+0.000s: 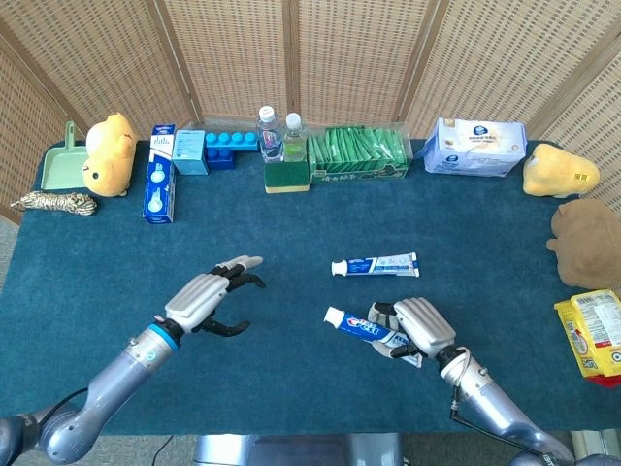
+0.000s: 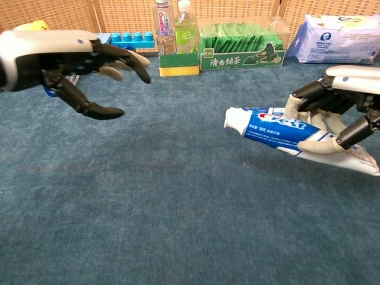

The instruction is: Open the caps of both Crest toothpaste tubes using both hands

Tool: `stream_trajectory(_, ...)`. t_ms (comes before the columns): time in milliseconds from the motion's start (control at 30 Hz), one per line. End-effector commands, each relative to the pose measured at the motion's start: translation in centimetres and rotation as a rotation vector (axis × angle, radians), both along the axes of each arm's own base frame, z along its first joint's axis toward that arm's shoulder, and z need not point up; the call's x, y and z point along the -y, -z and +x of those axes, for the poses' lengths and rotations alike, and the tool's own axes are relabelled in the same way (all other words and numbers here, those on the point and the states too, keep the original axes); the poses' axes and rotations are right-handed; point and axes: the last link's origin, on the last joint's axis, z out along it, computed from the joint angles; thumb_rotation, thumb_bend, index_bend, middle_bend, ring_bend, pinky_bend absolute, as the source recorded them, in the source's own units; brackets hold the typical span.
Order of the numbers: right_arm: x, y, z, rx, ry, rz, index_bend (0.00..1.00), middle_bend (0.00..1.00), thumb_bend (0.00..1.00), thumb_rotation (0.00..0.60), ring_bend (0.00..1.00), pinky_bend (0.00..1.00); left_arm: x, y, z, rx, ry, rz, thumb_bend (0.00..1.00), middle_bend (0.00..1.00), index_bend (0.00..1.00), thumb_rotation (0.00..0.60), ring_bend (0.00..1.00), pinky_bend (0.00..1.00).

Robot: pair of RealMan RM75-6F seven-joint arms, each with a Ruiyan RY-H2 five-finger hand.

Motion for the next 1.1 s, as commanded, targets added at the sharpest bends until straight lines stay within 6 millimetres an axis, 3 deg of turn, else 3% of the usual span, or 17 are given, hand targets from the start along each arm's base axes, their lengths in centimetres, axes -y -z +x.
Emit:
stream_trajectory(33,0.0,0.2,0.4,0.017,0.000,0.012,0.90,0.70,0.51,0.600,0.62,0.74,0.0,0.8,0.7,0.026,0.007,-0.033,0.26,0.06,0.27,0.600,0.00,0.05)
stream_trajectory(433,-0.3,1.1,1.9,0.056,-0.016,0.034,0.90,0.70,0.51,0.600,0.63,0.74,-0.2,2.8,2.6,0.102,0.032,-0.095,0.26,0.06,0.30,0.600,0.00,0.05)
stream_trajectory(1100,-0.7,2.3,4.1,0.112,-0.027,0.067,0.90,0.70,0.51,0.600,0.63,0.74,0.0,4.2,4.4,0.086,0.043,-0.140,0.26,0.06,0.31,0.600,0.00,0.06)
